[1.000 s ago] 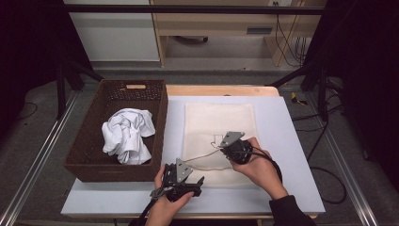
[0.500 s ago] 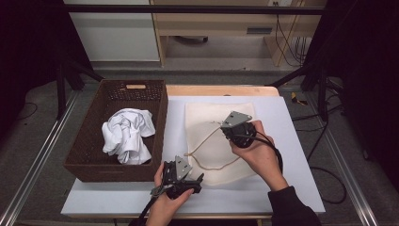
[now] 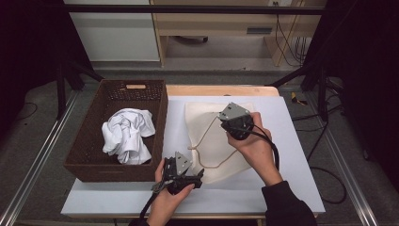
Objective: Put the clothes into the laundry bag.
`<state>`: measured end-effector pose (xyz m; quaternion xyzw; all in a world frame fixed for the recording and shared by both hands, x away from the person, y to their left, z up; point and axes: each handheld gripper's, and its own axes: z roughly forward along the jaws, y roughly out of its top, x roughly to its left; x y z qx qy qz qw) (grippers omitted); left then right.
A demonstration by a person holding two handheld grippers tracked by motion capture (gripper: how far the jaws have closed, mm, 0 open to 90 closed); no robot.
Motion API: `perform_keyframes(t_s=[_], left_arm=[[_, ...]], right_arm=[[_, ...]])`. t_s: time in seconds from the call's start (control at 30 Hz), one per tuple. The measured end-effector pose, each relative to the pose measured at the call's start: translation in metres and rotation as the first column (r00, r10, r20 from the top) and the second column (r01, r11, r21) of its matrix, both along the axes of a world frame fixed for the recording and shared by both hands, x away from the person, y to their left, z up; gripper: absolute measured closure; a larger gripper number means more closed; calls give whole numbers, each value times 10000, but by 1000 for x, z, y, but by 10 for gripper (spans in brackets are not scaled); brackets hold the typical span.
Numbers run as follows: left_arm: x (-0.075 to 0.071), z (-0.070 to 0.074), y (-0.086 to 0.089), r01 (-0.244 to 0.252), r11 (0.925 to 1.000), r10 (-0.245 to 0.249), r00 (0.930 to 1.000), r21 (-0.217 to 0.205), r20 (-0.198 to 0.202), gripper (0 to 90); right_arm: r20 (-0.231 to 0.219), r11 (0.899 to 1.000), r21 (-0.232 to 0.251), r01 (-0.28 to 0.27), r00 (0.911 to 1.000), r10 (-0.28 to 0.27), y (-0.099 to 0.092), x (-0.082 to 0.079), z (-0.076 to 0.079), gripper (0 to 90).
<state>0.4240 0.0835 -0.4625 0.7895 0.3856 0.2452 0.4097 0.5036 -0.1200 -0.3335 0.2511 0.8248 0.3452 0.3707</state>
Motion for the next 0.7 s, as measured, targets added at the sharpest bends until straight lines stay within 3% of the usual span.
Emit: perform_keyframes(t_s=[0.23,0.4,0.53,0.7], left_arm=[[10,8,-4,-32,9998,35,9999,-212,146,102],[7,12,-4,93,9992,-85,9998,-377,191,100],[1,27,-3,229,9976,-207,9992,-648,340,99],[-8,54,-2,704,9967,-687,9968,-405,419,93]], right_arm=[[665,10000,-9,4,9978,-3,1,0,12,881],[684,9999,-2,-152,9975,152,3,-1,8,881],[765,9995,215,-247,9968,230,4,-2,3,881],[656,9983,464,-351,9973,320,4,-5,-1,880]])
